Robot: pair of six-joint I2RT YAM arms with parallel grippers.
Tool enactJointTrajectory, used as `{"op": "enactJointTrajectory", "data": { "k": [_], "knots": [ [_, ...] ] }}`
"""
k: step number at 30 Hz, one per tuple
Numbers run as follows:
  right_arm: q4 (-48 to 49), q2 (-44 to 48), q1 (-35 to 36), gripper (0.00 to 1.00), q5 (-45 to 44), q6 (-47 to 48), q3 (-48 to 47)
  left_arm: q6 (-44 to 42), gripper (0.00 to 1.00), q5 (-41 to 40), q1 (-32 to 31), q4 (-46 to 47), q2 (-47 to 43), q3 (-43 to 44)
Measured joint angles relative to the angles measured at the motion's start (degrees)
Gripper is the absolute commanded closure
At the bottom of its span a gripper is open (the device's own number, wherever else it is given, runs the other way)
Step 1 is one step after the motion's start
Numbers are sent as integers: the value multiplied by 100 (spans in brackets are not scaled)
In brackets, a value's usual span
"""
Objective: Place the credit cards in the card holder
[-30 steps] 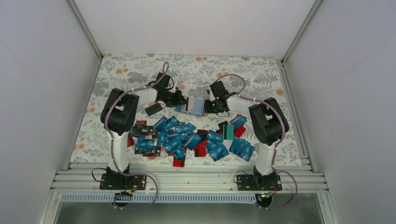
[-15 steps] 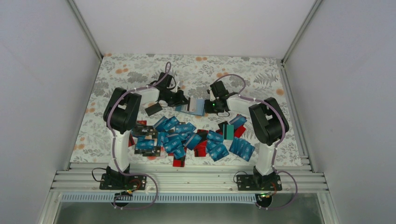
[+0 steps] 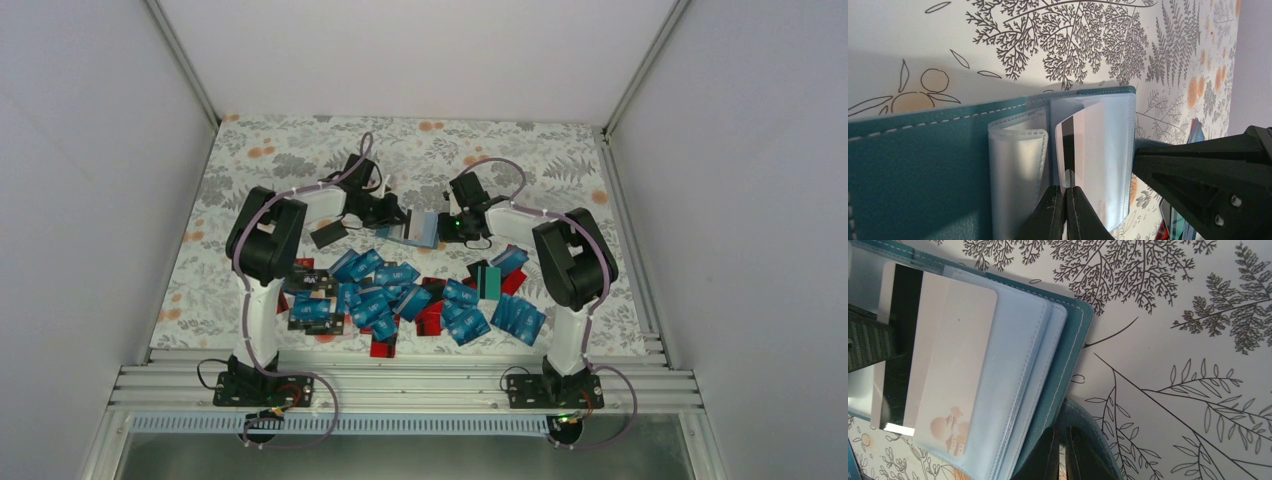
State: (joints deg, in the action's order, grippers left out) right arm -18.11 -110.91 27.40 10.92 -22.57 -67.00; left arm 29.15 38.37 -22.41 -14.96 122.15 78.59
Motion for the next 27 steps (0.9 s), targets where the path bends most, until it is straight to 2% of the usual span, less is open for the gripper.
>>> {"op": "enactJointTrajectory", "data": {
  "k": [27],
  "knots": [
    [-103,-94,-7,94,24,35,-153,-162,98,-15,-195,-313,321,455]
  ]
}}
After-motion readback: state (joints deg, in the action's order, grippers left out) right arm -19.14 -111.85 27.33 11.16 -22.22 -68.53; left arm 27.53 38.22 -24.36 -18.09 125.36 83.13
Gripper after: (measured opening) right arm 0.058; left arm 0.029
